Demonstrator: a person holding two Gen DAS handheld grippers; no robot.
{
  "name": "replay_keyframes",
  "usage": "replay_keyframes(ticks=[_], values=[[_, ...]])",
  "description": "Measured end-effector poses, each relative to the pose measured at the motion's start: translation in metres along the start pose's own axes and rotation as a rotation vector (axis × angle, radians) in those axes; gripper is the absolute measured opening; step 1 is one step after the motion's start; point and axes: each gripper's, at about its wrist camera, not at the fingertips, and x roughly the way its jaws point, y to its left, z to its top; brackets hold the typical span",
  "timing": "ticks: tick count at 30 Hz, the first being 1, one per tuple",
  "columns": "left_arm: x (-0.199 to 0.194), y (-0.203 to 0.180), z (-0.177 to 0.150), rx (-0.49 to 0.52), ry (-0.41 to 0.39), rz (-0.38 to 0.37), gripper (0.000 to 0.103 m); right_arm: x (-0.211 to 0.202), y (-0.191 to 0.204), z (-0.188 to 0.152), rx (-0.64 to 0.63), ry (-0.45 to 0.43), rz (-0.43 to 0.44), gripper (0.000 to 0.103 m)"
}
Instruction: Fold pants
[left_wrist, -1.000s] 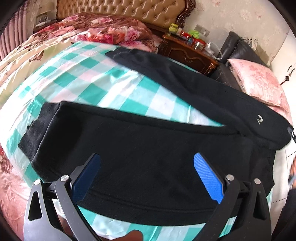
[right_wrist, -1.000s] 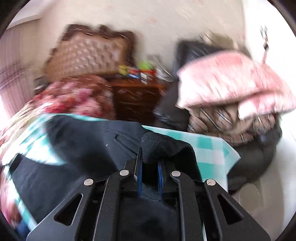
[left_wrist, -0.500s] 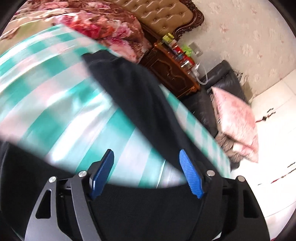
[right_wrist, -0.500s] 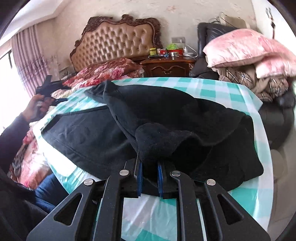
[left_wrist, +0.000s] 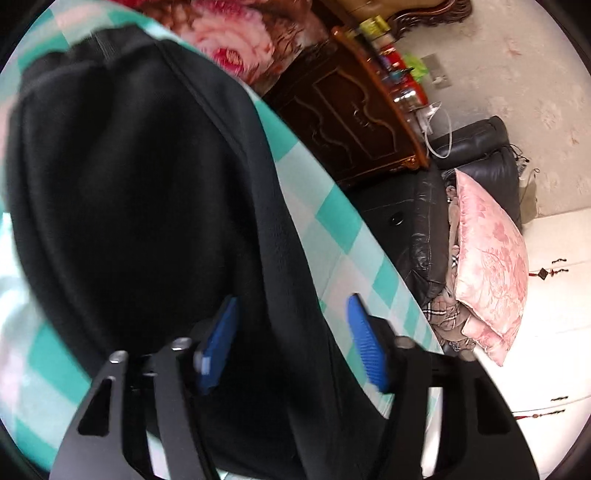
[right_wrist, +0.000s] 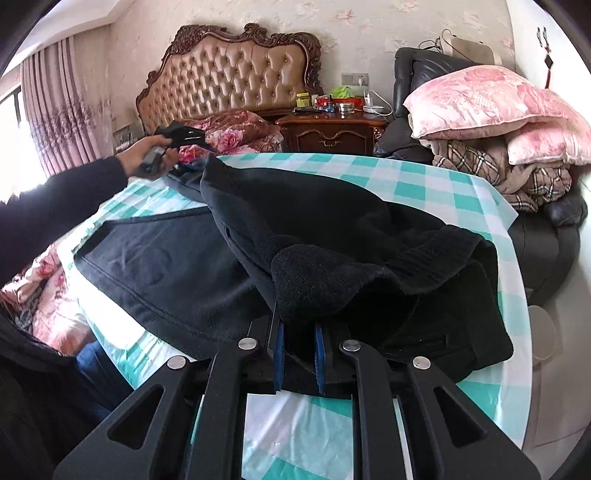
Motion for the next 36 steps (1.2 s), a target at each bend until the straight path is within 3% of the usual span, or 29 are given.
replay_keyframes(ticks=[1, 2, 5, 8, 12, 14, 17, 18, 19, 21, 24, 26, 30, 36], values=[[0.005, 0.001, 0.001, 0.007, 0.014, 0.007, 0.022, 0.001, 0.0, 0.0, -0.004, 0.004, -0.001, 0.015], [0.008, 0.002, 0.003, 0.015, 0.02, 0.019, 0.01, 0.002, -0.001, 0.0, -0.005, 0.009, -0.002, 0.015], [-0.013, 0.007, 0.001, 0.016, -0.007, -0.041, 0.008, 0.002, -0.007, 0.001, -0.013, 0.019, -0.018, 0.015], [-0.069, 0.009, -0.019, 0.052, -0.067, -0.106, 0.008, -0.003, -0.019, 0.007, -0.023, 0.013, -0.054, 0.015], [-0.168, 0.04, -0.101, 0.119, -0.173, -0.174, 0.008, -0.015, -0.049, 0.016, 0.011, -0.004, -0.105, 0.017], [-0.203, 0.08, -0.164, 0.111, -0.205, -0.194, 0.008, -0.019, -0.067, 0.014, 0.06, 0.001, -0.131, 0.018], [-0.206, 0.131, -0.248, 0.079, -0.169, -0.149, 0.008, -0.016, -0.097, 0.001, 0.245, 0.051, -0.131, 0.027], [-0.203, 0.144, -0.266, 0.07, -0.151, -0.137, 0.008, -0.011, -0.108, -0.008, 0.331, 0.084, -0.129, 0.032], [-0.198, 0.157, -0.283, 0.059, -0.142, -0.118, 0.008, -0.006, -0.117, -0.019, 0.422, 0.11, -0.115, 0.051], [-0.19, 0.171, -0.303, 0.063, -0.156, -0.096, 0.008, -0.007, -0.131, -0.039, 0.601, 0.101, -0.087, 0.076], [-0.185, 0.176, -0.308, 0.072, -0.174, -0.101, 0.009, -0.015, -0.143, -0.067, 0.828, 0.059, 0.006, 0.076], [-0.187, 0.173, -0.305, 0.086, -0.18, -0.106, 0.01, -0.024, -0.142, -0.075, 0.896, 0.011, 0.049, 0.076], [-0.192, 0.174, -0.305, 0.089, -0.186, -0.119, 0.013, -0.032, -0.134, -0.07, 0.929, -0.039, 0.105, 0.081], [-0.19, 0.187, -0.31, 0.039, -0.186, -0.1, 0.017, -0.004, -0.129, -0.042, 0.93, 0.02, 0.095, 0.085]])
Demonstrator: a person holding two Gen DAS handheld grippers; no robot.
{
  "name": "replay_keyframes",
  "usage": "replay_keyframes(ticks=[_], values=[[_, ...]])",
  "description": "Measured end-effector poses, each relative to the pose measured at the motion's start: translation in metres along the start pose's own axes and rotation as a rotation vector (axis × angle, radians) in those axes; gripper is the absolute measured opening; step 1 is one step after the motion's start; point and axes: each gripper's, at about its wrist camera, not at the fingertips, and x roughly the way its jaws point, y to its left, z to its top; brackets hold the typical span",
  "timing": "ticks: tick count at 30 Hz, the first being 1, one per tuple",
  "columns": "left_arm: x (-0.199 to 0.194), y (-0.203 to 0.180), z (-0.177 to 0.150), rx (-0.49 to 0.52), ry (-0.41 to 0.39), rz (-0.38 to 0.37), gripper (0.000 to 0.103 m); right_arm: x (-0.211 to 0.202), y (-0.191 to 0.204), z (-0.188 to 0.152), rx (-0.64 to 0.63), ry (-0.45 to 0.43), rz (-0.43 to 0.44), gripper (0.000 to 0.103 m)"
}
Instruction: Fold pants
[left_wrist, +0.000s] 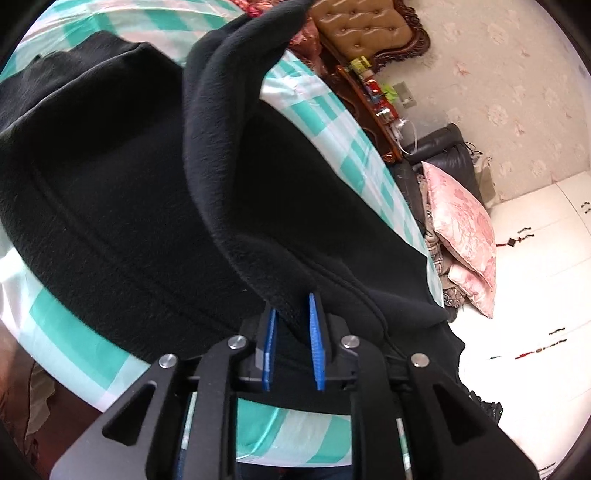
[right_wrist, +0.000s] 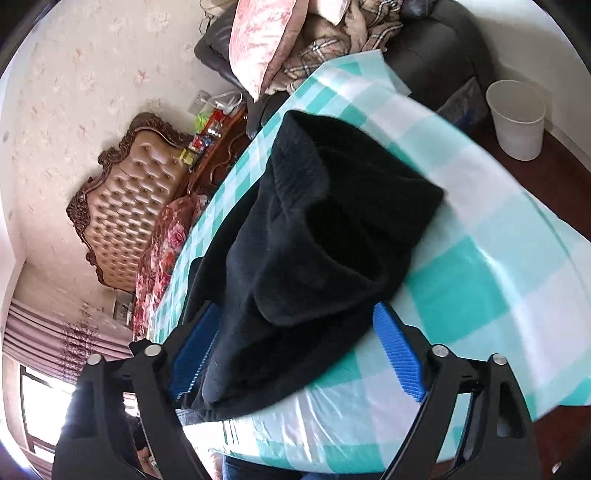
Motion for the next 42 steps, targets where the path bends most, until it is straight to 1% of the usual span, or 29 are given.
replay_keyframes(ticks=[2, 3, 4, 5, 6, 7, 9, 11, 12, 13, 14, 16, 17, 18, 19, 20, 21, 22, 24, 26, 27, 29, 30, 32, 33, 35, 38, 40, 42], values=[[0.0, 0.002, 0.0, -0.01, -0.002, 0.009, 0.019, 0.007, 0.007, 0.004, -0.016, -0.001, -0.047, 0.085], [-0.002, 0.004, 0.0, -0.015, -0.002, 0.016, 0.022, 0.01, 0.008, 0.005, -0.025, -0.004, -0.066, 0.078], [-0.002, 0.005, 0.001, -0.021, -0.003, 0.024, 0.026, 0.012, 0.011, 0.006, -0.034, -0.012, -0.092, 0.051], [-0.004, 0.007, 0.002, -0.026, -0.005, 0.031, 0.028, 0.014, 0.015, 0.007, -0.058, -0.023, -0.153, 0.042], [-0.008, 0.008, 0.004, -0.032, -0.015, 0.045, 0.038, 0.015, 0.015, 0.007, -0.073, -0.025, -0.18, 0.032], [-0.012, 0.008, 0.008, -0.031, -0.032, 0.062, 0.051, 0.013, 0.015, 0.004, -0.084, -0.03, -0.182, 0.029], [-0.025, 0.004, 0.02, -0.009, -0.092, 0.116, 0.062, 0.011, 0.018, -0.002, -0.128, -0.039, -0.206, 0.026], [-0.035, 0.001, 0.041, 0.016, -0.132, 0.161, 0.064, 0.009, 0.019, -0.007, -0.157, -0.042, -0.224, 0.025], [-0.04, -0.006, 0.059, 0.041, -0.163, 0.195, 0.066, 0.008, 0.018, -0.008, -0.165, -0.041, -0.228, 0.025], [-0.041, -0.013, 0.077, 0.078, -0.186, 0.227, 0.073, 0.008, 0.018, -0.009, -0.169, -0.042, -0.228, 0.024], [-0.041, -0.017, 0.09, 0.106, -0.191, 0.257, 0.077, 0.006, 0.018, -0.008, -0.168, -0.042, -0.222, 0.024], [-0.028, -0.027, 0.131, 0.148, -0.167, 0.382, 0.08, 0.005, 0.019, -0.007, -0.163, -0.037, -0.216, 0.024], [-0.018, -0.031, 0.148, 0.167, -0.142, 0.429, 0.08, 0.006, 0.021, -0.003, -0.16, -0.03, -0.212, 0.024], [-0.001, -0.036, 0.17, 0.203, -0.08, 0.47, 0.08, 0.008, 0.023, 0.002, -0.159, -0.024, -0.21, 0.024], [0.013, -0.038, 0.187, 0.214, -0.02, 0.493, 0.073, 0.01, 0.026, 0.007, -0.152, -0.007, -0.207, 0.024], [0.02, -0.037, 0.199, 0.207, 0.016, 0.495, 0.059, 0.012, 0.03, 0.012, -0.144, 0.007, -0.201, 0.024], [0.03, -0.041, 0.22, 0.203, 0.086, 0.486, 0.022, 0.013, 0.034, 0.019, -0.139, 0.022, -0.192, 0.024], [0.03, -0.046, 0.232, 0.204, 0.101, 0.496, 0.021, 0.014, 0.039, 0.026, -0.138, 0.035, -0.18, 0.023], [0.011, -0.069, 0.258, 0.231, 0.044, 0.486, 0.019, 0.016, 0.055, 0.048, -0.148, 0.061, -0.157, 0.023], [-0.016, -0.084, 0.272, 0.221, -0.012, 0.433, 0.019, 0.013, 0.074, 0.07, -0.177, 0.052, -0.152, 0.021], [-0.041, -0.091, 0.276, 0.198, -0.069, 0.364, 0.018, 0.004, 0.087, 0.083, -0.191, 0.017, -0.118, 0.021], [-0.087, -0.098, 0.269, 0.168, -0.18, 0.237, 0.018, -0.023, 0.106, 0.094, -0.235, -0.093, -0.044, 0.02], [-0.113, -0.094, 0.255, 0.158, -0.241, 0.19, 0.018, -0.037, 0.112, 0.094, -0.271, -0.16, -0.028, 0.02], [-0.137, -0.078, 0.227, 0.134, -0.291, 0.162, 0.019, -0.043, 0.104, 0.088, -0.279, -0.198, -0.049, 0.02], [-0.144, -0.055, 0.207, 0.109, -0.295, 0.155, 0.019, -0.038, 0.093, 0.085, -0.261, -0.183, -0.072, 0.02], [-0.14, -0.008, 0.176, 0.045, -0.26, 0.147, 0.019, -0.017, 0.055, 0.072, -0.2, -0.114, -0.156, 0.02], [-0.1, 0.079, 0.129, -0.083, -0.116, 0.185, 0.019, 0.014, -0.006, 0.047, -0.095, -0.006, -0.226, 0.02], [-0.087, 0.103, 0.114, -0.115, -0.091, 0.185, 0.019, 0.017, -0.019, 0.039, -0.082, -0.01, -0.225, 0.019], [-0.088, 0.109, 0.112, -0.111, -0.127, 0.143, 0.019, 0.011, -0.015, 0.037, -0.099, -0.023, -0.223, 0.019]])
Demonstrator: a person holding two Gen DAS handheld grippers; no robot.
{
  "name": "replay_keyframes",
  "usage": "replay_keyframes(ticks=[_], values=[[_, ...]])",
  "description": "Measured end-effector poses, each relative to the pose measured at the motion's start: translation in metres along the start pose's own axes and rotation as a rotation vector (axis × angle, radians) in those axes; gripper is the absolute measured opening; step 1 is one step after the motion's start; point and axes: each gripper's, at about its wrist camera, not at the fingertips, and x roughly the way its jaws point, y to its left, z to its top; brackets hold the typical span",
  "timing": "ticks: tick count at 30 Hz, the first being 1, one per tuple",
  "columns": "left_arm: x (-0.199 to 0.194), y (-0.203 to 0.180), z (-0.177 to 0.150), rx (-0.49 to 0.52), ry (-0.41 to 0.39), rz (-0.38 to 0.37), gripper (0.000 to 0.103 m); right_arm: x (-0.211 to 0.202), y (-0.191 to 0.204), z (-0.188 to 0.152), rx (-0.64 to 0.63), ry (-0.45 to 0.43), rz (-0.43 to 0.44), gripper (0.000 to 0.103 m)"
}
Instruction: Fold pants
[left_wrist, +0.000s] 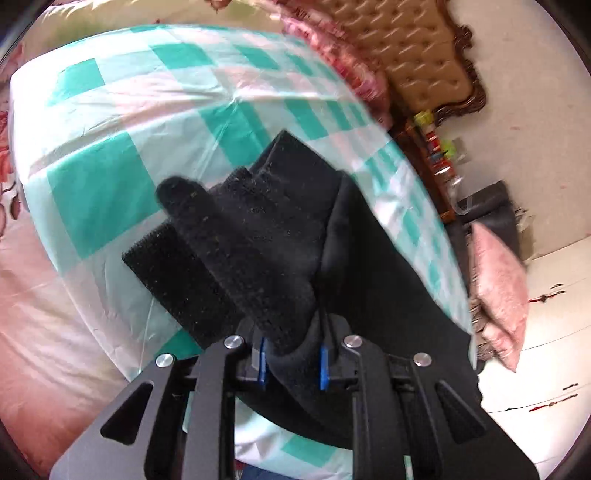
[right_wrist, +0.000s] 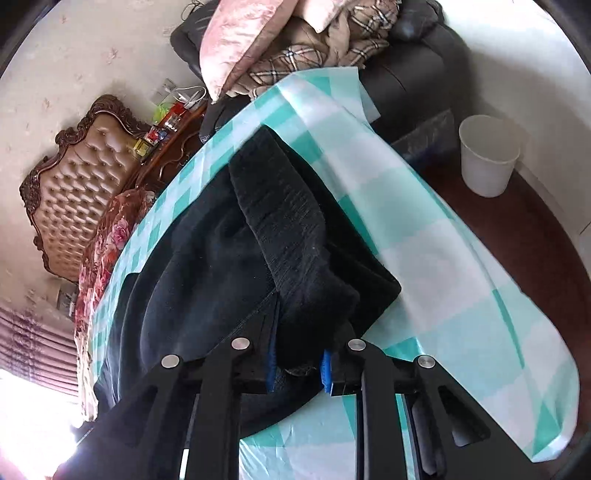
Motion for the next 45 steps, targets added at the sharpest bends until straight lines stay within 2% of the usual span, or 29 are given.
replay_keyframes(ticks=[2, 5, 7, 9, 11, 12, 14, 16, 21, 26, 33, 35, 38, 41, 44, 45], values=[[-0.001, -0.001, 0.004, -0.005, -0.008, -0.008, 0.019, -0.009, 0.011, 0.003, -0.031, -0.011, -0.003, 0.018], [-0.02, -0.014, 0.003, 0.013, -0.054, -0.048, 0.019, -0.039, 0.022, 0.004, -0.056, -0.06, 0.047, 0.018], [-0.02, -0.01, -0.004, 0.009, -0.049, -0.028, 0.019, -0.05, 0.029, 0.0, -0.098, -0.087, 0.018, 0.018], [-0.003, 0.006, -0.01, -0.011, -0.001, 0.003, 0.018, -0.036, 0.024, -0.002, -0.112, -0.057, -0.046, 0.018], [0.005, 0.018, -0.012, -0.054, 0.002, -0.054, 0.018, -0.015, 0.011, -0.002, -0.088, -0.002, -0.075, 0.018], [0.001, 0.014, -0.012, -0.036, -0.013, -0.058, 0.018, -0.008, 0.006, -0.003, -0.082, 0.011, -0.092, 0.018], [-0.003, 0.003, -0.012, 0.019, -0.031, -0.029, 0.018, -0.012, 0.003, -0.003, -0.076, 0.002, -0.072, 0.018], [-0.002, 0.004, -0.012, 0.0, -0.02, -0.029, 0.018, -0.02, 0.006, -0.003, -0.086, -0.015, -0.053, 0.018], [-0.019, 0.005, -0.018, -0.026, -0.071, -0.082, 0.018, -0.032, 0.005, -0.008, -0.067, -0.024, -0.029, 0.018], [-0.02, 0.02, -0.02, -0.077, -0.061, -0.081, 0.018, -0.044, 0.009, -0.01, -0.051, -0.041, 0.016, 0.018], [-0.05, 0.001, -0.017, -0.069, -0.116, -0.146, 0.018, -0.063, 0.021, -0.01, -0.078, -0.066, 0.052, 0.018], [-0.052, -0.001, -0.02, -0.039, -0.119, -0.126, 0.018, -0.052, 0.011, -0.013, -0.058, -0.045, 0.021, 0.018], [-0.043, 0.016, -0.025, -0.081, -0.085, -0.103, 0.018, -0.03, 0.0, -0.022, -0.072, -0.01, -0.058, 0.018], [-0.039, 0.022, -0.031, -0.067, -0.081, -0.081, 0.019, -0.019, -0.003, -0.029, -0.113, -0.019, -0.118, 0.018], [-0.038, 0.02, -0.034, -0.033, -0.091, -0.023, 0.026, -0.016, 0.009, -0.033, -0.181, -0.049, -0.212, 0.018], [-0.039, 0.018, -0.036, -0.01, -0.103, -0.007, 0.038, -0.014, 0.013, -0.035, -0.206, -0.061, -0.258, 0.023]])
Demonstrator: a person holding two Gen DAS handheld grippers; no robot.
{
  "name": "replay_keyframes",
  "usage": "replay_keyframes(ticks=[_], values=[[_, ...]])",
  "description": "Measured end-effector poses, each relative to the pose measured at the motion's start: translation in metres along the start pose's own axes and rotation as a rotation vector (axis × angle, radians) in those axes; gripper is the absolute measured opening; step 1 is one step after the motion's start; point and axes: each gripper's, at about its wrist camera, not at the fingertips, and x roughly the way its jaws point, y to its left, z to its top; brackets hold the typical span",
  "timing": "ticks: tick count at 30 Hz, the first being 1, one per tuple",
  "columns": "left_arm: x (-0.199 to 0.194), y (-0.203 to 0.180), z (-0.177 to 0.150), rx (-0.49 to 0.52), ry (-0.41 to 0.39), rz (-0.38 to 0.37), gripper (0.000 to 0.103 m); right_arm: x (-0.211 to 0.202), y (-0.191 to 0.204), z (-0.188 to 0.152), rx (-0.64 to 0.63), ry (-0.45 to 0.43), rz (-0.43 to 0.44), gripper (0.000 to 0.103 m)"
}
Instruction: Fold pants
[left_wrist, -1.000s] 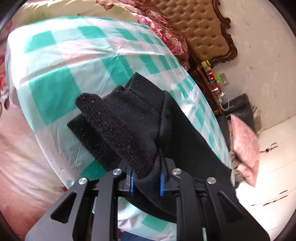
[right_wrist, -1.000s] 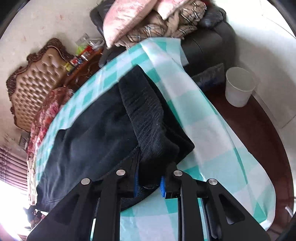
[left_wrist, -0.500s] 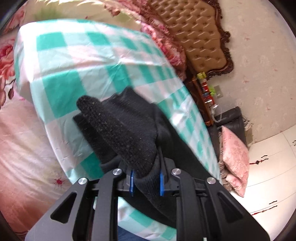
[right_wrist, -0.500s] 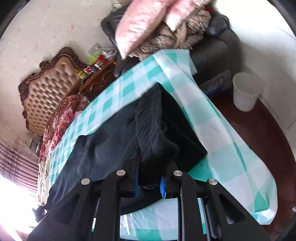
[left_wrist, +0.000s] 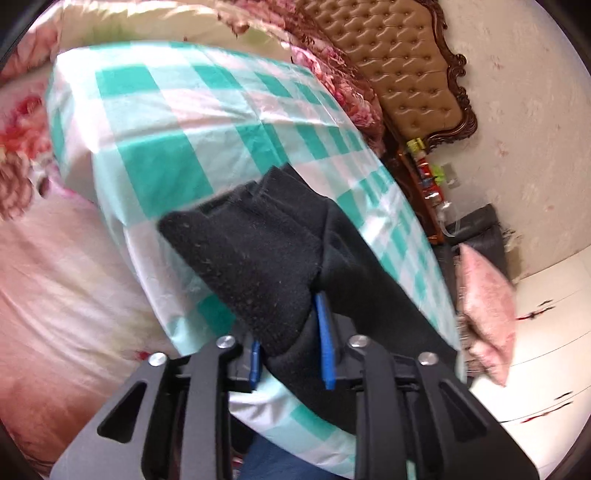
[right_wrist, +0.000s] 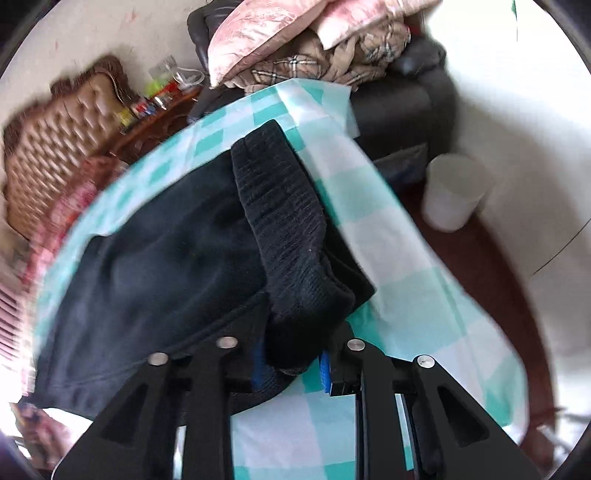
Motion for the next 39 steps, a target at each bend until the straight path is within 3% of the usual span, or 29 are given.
replay_keyframes(ticks=[1, 2, 4, 5, 6, 7, 11, 15, 16, 17, 20, 21, 22, 23, 25, 26, 27, 31, 35, 39], values=[[-0.001, -0.001, -0.002, 0.014, -0.008, -0.006, 0.05, -0.001, 0.007, -0.001, -0.027, -0.012, -0.059, 0.033], [-0.003, -0.003, -0.003, 0.029, -0.016, -0.011, 0.052, 0.0, 0.01, -0.001, -0.035, -0.019, -0.096, 0.038], [-0.002, -0.008, -0.005, 0.079, -0.029, 0.021, 0.049, 0.0, 0.013, -0.002, -0.043, -0.03, -0.156, 0.046], [-0.001, -0.011, -0.006, 0.111, -0.035, 0.055, 0.044, 0.0, 0.015, -0.004, -0.045, -0.033, -0.183, 0.046], [0.002, -0.014, -0.007, 0.152, -0.041, 0.118, 0.032, 0.0, 0.016, -0.004, -0.045, -0.036, -0.205, 0.05], [0.004, -0.015, -0.008, 0.191, -0.045, 0.18, 0.033, -0.001, 0.016, -0.004, -0.044, -0.039, -0.231, 0.059], [0.008, -0.026, -0.015, 0.335, -0.1, 0.274, 0.041, -0.01, 0.028, -0.01, -0.065, -0.076, -0.389, 0.068], [0.006, -0.028, -0.004, 0.352, -0.129, 0.207, 0.04, -0.006, 0.047, -0.01, -0.097, -0.064, -0.413, 0.075], [0.006, -0.03, 0.0, 0.37, -0.136, 0.22, 0.027, -0.006, 0.052, -0.01, -0.106, -0.072, -0.425, 0.076], [0.007, -0.036, 0.002, 0.409, -0.142, 0.23, 0.024, -0.001, 0.055, -0.009, -0.123, -0.08, -0.451, 0.076], [-0.006, -0.076, -0.005, 0.633, -0.271, 0.248, 0.021, 0.009, 0.055, -0.011, -0.099, -0.051, -0.481, 0.077], [-0.007, -0.08, -0.006, 0.658, -0.281, 0.249, 0.021, 0.01, 0.053, -0.012, -0.086, -0.053, -0.482, 0.077], [-0.002, -0.076, -0.002, 0.632, -0.259, 0.253, 0.022, 0.01, 0.054, -0.013, -0.081, -0.056, -0.483, 0.077], [0.01, -0.059, 0.008, 0.552, -0.188, 0.258, 0.022, 0.009, 0.054, -0.013, -0.078, -0.056, -0.483, 0.077], [0.023, -0.039, 0.011, 0.502, -0.122, 0.294, 0.036, 0.006, 0.054, -0.014, -0.079, -0.062, -0.484, 0.077], [0.021, -0.035, 0.008, 0.499, -0.142, 0.303, 0.043, 0.003, 0.054, -0.015, -0.077, -0.073, -0.495, 0.077], [0.015, -0.033, 0.004, 0.504, -0.172, 0.335, 0.058, -0.003, 0.054, -0.016, -0.069, -0.108, -0.532, 0.077], [0.007, -0.038, -0.001, 0.524, -0.193, 0.434, 0.062, -0.036, 0.07, -0.025, -0.059, -0.317, -0.714, 0.078], [-0.004, -0.063, -0.016, 0.587, -0.267, 0.55, 0.062, -0.051, 0.131, -0.045, -0.229, -0.486, -0.613, 0.081], [-0.007, -0.078, -0.022, 0.618, -0.278, 0.568, 0.062, -0.033, 0.174, -0.06, -0.329, -0.447, -0.489, 0.083]])
